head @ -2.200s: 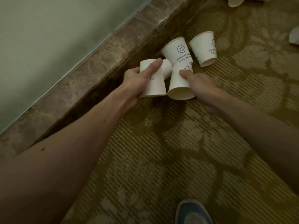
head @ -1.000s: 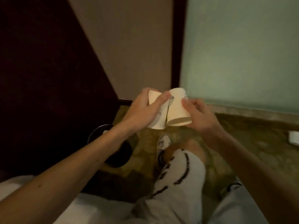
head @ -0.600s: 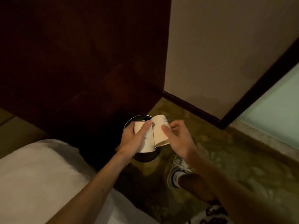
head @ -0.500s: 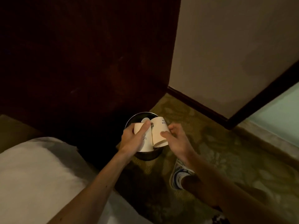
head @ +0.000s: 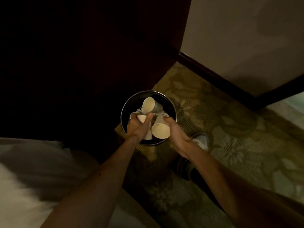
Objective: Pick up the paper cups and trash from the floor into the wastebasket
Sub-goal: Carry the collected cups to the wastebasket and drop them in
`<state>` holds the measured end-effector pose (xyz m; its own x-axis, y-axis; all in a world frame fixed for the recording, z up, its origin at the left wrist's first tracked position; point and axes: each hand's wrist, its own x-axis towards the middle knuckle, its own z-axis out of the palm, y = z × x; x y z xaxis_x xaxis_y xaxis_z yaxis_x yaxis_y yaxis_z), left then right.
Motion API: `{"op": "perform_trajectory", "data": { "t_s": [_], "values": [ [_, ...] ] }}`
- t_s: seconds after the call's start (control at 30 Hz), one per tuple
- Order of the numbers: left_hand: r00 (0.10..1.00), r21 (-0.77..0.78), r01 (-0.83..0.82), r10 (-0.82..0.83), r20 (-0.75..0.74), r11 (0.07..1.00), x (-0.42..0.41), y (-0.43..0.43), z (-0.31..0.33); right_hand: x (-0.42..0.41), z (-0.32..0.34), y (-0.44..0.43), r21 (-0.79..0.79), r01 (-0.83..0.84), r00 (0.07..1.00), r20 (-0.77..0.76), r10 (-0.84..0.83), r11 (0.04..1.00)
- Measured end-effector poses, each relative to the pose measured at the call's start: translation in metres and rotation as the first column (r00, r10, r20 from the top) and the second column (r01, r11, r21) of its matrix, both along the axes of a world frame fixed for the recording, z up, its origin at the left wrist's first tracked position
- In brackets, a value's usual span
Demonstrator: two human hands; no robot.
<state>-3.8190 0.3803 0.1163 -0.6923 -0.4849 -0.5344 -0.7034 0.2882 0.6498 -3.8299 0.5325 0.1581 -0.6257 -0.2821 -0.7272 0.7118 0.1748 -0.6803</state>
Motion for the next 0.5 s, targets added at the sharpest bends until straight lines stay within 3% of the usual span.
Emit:
{"op": "perform_trajectory", "data": {
  "t_s": [0.17,0.33,0.5],
  "values": [
    [0.991,-0.046,0.134,-0.133,0.034,0.99,0.008,0.003,0.006,0.012,0.015,0.012,0.024,-0.043,0.999,-0.026,0.044,0.999],
    [0.95,-0.069,0.276,-0.283,-0.134,0.959,0.013,0.016,0.084,0.038,0.075,0.049,0.362,-0.02,0.959,-0.258,0.121,0.932],
    [0.749,-0.149,0.522,-0.535,-0.391,0.84,0.016,0.06,0.206,0.082,0.189,0.107,0.501,0.17,0.814,-0.557,0.165,0.849]
  ]
}}
